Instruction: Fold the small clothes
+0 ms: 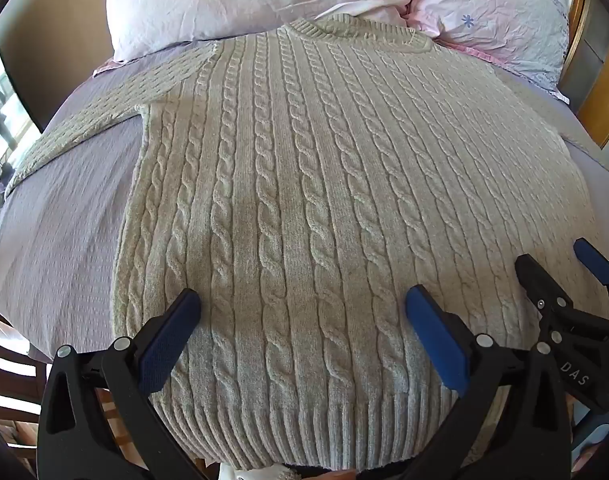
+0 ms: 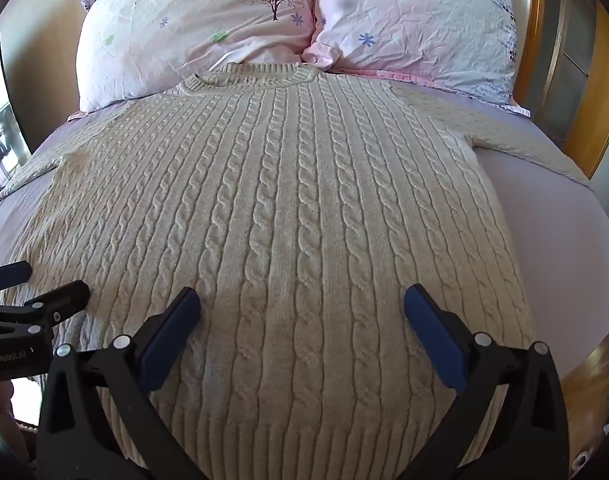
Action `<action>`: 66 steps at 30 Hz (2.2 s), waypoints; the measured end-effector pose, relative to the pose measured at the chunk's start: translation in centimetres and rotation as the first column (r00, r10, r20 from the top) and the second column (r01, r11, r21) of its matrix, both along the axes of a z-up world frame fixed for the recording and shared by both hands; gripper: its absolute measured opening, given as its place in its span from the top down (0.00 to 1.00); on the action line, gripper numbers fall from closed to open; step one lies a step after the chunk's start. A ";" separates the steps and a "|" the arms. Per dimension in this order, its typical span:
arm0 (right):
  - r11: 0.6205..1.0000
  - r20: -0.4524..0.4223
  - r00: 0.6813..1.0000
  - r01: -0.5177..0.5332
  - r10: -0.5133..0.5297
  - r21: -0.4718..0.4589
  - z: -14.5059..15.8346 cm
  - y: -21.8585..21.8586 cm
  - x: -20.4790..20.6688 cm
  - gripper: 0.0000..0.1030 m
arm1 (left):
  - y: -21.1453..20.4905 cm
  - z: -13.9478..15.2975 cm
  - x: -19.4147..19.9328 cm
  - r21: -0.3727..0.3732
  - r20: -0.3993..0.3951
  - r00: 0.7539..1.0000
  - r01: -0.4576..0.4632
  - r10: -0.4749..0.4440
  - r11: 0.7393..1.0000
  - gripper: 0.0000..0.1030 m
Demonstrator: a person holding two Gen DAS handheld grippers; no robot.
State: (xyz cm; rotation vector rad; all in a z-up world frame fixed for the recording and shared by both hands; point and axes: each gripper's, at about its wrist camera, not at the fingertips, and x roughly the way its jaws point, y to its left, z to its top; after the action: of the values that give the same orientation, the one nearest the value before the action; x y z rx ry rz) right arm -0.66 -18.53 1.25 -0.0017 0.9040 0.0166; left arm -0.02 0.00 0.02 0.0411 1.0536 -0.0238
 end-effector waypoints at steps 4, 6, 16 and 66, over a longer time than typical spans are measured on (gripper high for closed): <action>1.000 0.000 1.000 0.000 0.000 0.001 0.0 0.0 0.0 0.02 | 0.0 0.0 0.0 -0.001 -0.004 1.000 0.000 0.000 1.000 0.01; 1.000 0.001 1.000 0.000 0.000 0.001 0.0 0.0 0.0 0.02 | 0.0 0.0 0.0 0.000 -0.004 1.000 0.000 0.000 1.000 0.01; 1.000 -0.003 1.000 0.003 -0.003 0.003 -0.2 0.3 0.1 0.02 | 0.0 0.0 0.0 0.000 -0.006 1.000 0.000 0.000 1.000 0.01; 1.000 -0.027 0.999 0.019 -0.019 -0.001 -0.6 0.2 0.2 0.02 | 0.0 0.0 0.0 0.001 -0.004 1.000 0.000 0.000 1.000 0.01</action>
State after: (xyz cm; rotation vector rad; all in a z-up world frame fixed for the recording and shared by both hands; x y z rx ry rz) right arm -0.45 -18.29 0.70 0.0064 0.9307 -0.0015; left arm 0.00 0.00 0.01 0.0413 1.0579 -0.0233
